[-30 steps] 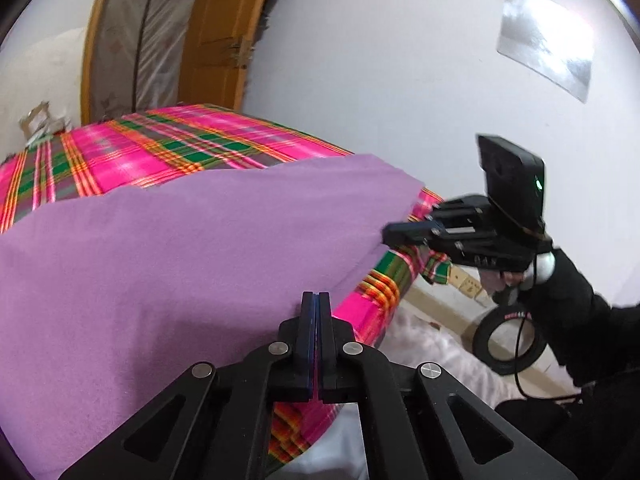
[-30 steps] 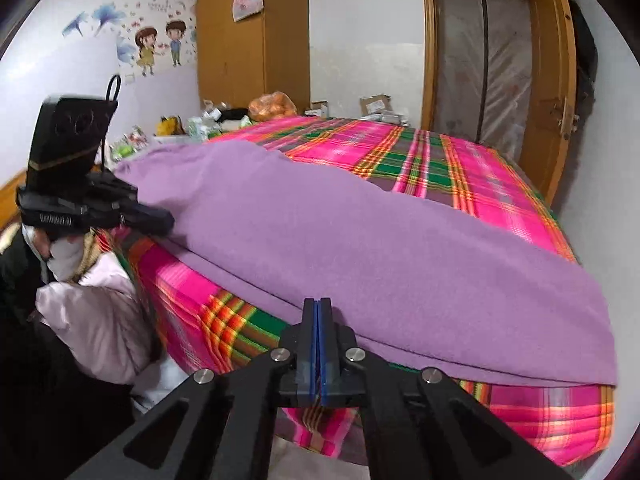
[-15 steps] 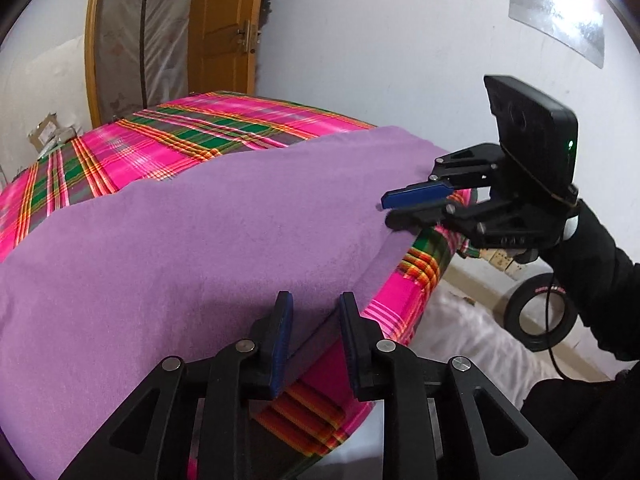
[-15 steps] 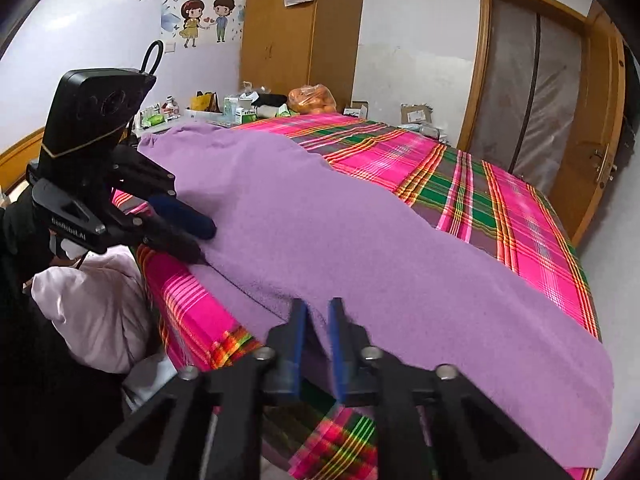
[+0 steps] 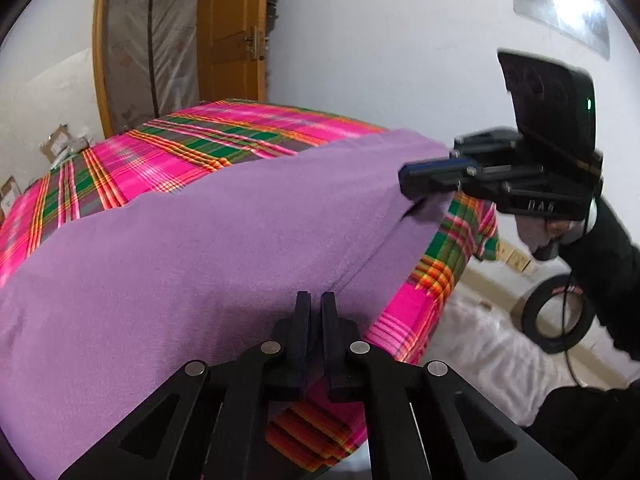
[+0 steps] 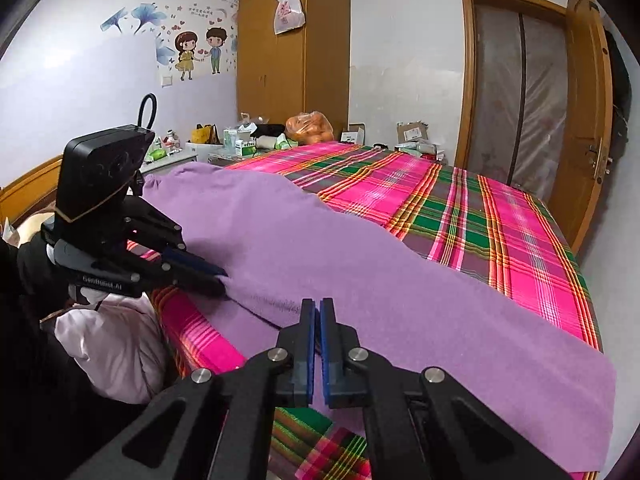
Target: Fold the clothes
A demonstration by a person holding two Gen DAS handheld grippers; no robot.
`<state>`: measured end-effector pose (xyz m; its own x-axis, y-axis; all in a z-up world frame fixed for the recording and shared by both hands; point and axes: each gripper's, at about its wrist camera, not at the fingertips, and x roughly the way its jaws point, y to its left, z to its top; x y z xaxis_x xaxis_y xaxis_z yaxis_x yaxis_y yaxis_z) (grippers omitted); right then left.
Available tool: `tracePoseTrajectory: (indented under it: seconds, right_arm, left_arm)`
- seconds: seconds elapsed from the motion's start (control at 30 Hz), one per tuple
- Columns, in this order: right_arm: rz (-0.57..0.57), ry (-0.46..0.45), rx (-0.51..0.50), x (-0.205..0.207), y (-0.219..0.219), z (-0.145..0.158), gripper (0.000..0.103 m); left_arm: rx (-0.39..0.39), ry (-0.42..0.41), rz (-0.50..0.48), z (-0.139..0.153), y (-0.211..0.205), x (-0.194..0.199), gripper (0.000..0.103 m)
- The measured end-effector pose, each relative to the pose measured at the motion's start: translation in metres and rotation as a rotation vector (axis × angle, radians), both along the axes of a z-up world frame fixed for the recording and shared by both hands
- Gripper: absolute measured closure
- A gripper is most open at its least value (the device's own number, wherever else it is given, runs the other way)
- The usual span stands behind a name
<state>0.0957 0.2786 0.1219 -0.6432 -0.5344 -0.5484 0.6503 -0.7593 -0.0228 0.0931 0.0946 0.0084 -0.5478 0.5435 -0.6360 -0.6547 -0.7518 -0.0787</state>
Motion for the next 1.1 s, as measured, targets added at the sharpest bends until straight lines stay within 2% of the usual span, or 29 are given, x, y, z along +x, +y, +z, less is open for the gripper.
tracePoseTrajectory:
  seconds: [0.1,0.2,0.3,0.37,0.47,0.5,0.57,0.67,0.7,0.8,0.87,0.9,0.93,1.0,1.1]
  right_arm:
    - [0.002,-0.001,0.006,0.010,-0.001,0.001,0.101]
    - [-0.011,-0.033,0.001,0.014,0.001,-0.008,0.101]
    - [-0.029,-0.077,-0.017,0.012,0.003,-0.020,0.101]
    - [-0.040,-0.106,-0.029,0.011,0.005,-0.027,0.100]
    - [-0.049,-0.072,-0.094,0.018,0.014,-0.008,0.097]
    - [-0.057,-0.057,-0.123,0.019,0.018,0.000,0.095]
    - [-0.143,-0.079,-0.187,-0.001,0.028,0.007,0.092]
    - [-0.275,-0.115,-0.285,-0.032,0.042,0.018,0.077]
    - [-0.300,-0.180,-0.319,-0.048,0.045,0.011,0.075]
    - [-0.367,-0.386,-0.421,-0.098,0.053,-0.012,0.075]
    - [-0.397,-0.507,-0.509,-0.116,0.062,-0.031,0.076]
    - [-0.420,-0.542,-0.565,-0.121,0.072,-0.040,0.088]
    - [-0.453,-0.545,-0.591,-0.120,0.082,-0.042,0.093]
    - [-0.521,-0.547,-0.638,-0.117,0.103,-0.044,0.095]
    - [-0.796,-0.470,-0.630,-0.094,0.150,-0.038,0.098]
  left_arm:
    - [0.057,0.002,-0.016,0.011,-0.010,0.009,0.100]
    - [0.083,-0.021,-0.037,0.010,-0.014,0.013,0.103]
    - [0.083,-0.077,-0.026,-0.003,-0.015,0.005,0.103]
    - [0.128,-0.111,-0.036,0.000,-0.021,0.003,0.103]
    - [0.196,-0.156,-0.051,0.005,-0.030,0.001,0.102]
    - [0.218,-0.138,-0.056,0.013,-0.033,0.002,0.102]
    - [0.256,-0.111,-0.040,0.026,-0.040,-0.002,0.100]
    - [0.254,-0.081,0.076,0.034,-0.051,-0.024,0.098]
    - [0.243,-0.088,0.123,0.032,-0.057,-0.033,0.098]
    - [0.216,-0.116,0.254,0.023,-0.073,-0.058,0.098]
    - [0.211,-0.157,0.329,0.013,-0.085,-0.069,0.098]
    - [0.209,-0.178,0.354,0.008,-0.090,-0.073,0.098]
    - [0.199,-0.200,0.368,0.001,-0.093,-0.075,0.098]
    - [0.196,-0.215,0.372,-0.011,-0.097,-0.070,0.098]
    - [0.229,-0.214,0.355,-0.013,-0.104,-0.057,0.098]
